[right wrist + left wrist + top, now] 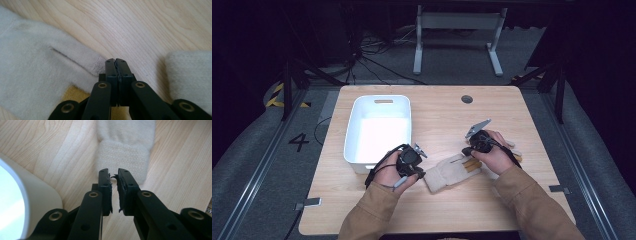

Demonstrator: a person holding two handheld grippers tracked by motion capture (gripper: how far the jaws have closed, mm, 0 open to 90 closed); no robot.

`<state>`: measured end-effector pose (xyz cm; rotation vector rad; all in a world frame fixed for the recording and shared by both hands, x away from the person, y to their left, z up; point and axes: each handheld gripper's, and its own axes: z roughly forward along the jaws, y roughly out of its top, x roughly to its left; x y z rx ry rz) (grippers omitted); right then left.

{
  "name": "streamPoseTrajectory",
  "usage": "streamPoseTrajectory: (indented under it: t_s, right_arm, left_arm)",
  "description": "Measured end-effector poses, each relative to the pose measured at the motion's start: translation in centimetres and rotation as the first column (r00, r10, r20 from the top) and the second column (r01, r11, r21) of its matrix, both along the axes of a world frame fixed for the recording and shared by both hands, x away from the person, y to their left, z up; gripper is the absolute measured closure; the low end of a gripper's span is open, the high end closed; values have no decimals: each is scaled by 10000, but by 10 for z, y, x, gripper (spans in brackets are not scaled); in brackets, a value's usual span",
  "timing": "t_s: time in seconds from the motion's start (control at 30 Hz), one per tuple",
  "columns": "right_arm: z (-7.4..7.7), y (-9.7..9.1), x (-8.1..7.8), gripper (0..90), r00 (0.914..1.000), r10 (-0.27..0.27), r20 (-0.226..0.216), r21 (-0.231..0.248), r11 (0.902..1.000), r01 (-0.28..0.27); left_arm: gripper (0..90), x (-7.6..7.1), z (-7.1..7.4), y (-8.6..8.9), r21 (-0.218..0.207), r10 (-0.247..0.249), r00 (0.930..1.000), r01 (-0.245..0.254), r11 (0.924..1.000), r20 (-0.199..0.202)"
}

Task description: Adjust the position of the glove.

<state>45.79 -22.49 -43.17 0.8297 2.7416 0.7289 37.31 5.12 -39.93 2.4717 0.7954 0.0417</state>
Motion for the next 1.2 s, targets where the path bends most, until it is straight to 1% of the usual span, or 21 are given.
streamPoseTrajectory:
  t_s: [0.1,0.23,0.3,0.4,0.43,0.47,0.63,0.67,0.77,0.83,1.03,1.07,1.2]
  right_arm:
    - [-1,-2,-2,898,10000,14,-93,-36,10000,-15]
    - [-1,-4,-7,898,10000,27,-79,-123,9999,-28]
    - [-1,-6,-13,898,9999,108,-96,-277,9996,-110]
    - [0,-10,-20,898,9998,151,-109,-354,9993,-155]
    - [0,-10,-20,898,9998,151,-109,-354,9993,-155]
    - [0,-12,-25,898,9998,168,-63,-438,9989,-171]
    - [1,-16,-33,899,9997,241,-63,-401,9989,-243]
    - [1,-17,-38,898,9996,267,-82,-399,9988,-270]
    - [1,-18,-40,898,9995,280,-119,-372,9989,-285]
    - [2,-19,-45,898,9996,280,15,-461,9985,-279]
    - [4,-22,-52,898,9997,247,-5,-318,9992,-247]
    - [5,-23,-54,897,9997,242,2,-258,9994,-242]
    - [10,-28,-56,896,9997,50,223,36,10000,-51]
  left_arm:
    - [814,0,-1,0,39,-49,10000,49,10000,-54]
    - [810,1,-1,0,2,-10,10000,10,10000,-44]
    - [810,1,-1,0,-28,9,10000,-9,10000,-64]
    - [810,2,-1,0,-4,-23,10000,23,10000,-74]
    - [810,2,-1,0,-4,-23,10000,23,10000,-74]
    - [810,2,-1,0,-20,-13,10000,13,10000,-65]
    - [809,3,-2,1,-13,-10,9999,10,10000,-107]
    - [810,3,-3,1,-11,-5,9999,5,10000,-122]
    - [810,3,-2,2,-30,3,9999,-3,10000,-139]
    - [810,4,-2,2,-91,5,9999,-6,10000,-121]
    - [811,5,-2,3,-110,-29,9999,27,9999,-150]
    - [811,6,0,3,-195,-38,9999,35,9998,-133]
    - [809,6,3,2,-324,-137,9999,134,9994,-89]
